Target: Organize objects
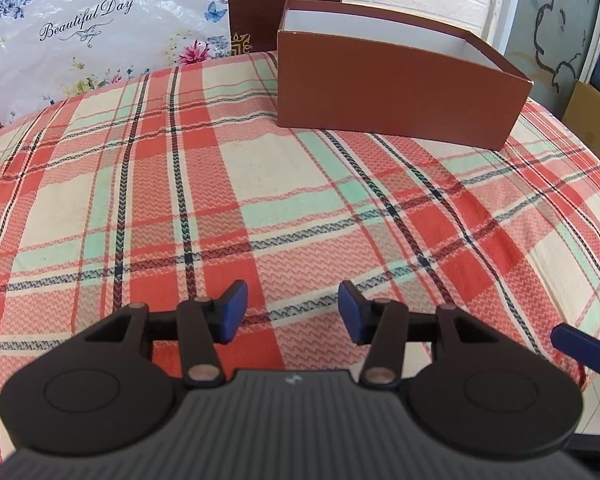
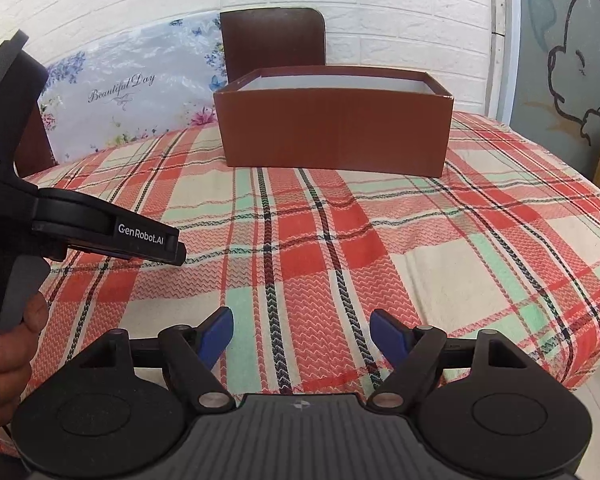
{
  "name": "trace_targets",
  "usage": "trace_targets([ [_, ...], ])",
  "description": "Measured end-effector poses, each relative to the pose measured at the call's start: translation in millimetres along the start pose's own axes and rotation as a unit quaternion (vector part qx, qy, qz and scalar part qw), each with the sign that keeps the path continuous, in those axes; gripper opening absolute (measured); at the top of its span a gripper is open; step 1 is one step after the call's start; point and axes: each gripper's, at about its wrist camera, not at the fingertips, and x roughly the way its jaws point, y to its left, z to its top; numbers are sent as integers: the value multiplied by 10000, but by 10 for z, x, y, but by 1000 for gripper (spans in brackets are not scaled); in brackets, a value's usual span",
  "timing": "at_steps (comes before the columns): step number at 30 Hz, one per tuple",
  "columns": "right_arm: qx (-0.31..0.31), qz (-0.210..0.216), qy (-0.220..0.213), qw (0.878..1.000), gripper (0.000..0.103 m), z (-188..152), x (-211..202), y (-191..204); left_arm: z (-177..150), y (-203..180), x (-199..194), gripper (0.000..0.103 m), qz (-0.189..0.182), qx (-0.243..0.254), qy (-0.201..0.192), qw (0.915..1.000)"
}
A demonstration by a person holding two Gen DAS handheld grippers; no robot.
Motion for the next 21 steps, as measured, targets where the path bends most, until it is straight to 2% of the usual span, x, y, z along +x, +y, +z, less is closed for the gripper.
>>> trace_targets([
  [8,157,78,-180,9997,75,96,66,36,31,178,-94,52,194,-132,-177,9996],
  [12,262,213,-221,9992,76,146,131,34,53,238,-110,56,382,-162,-261,9988],
  [21,489,416,-78,9979,76,206,382,-92,23,305,112,57,560,-246,59,9981],
])
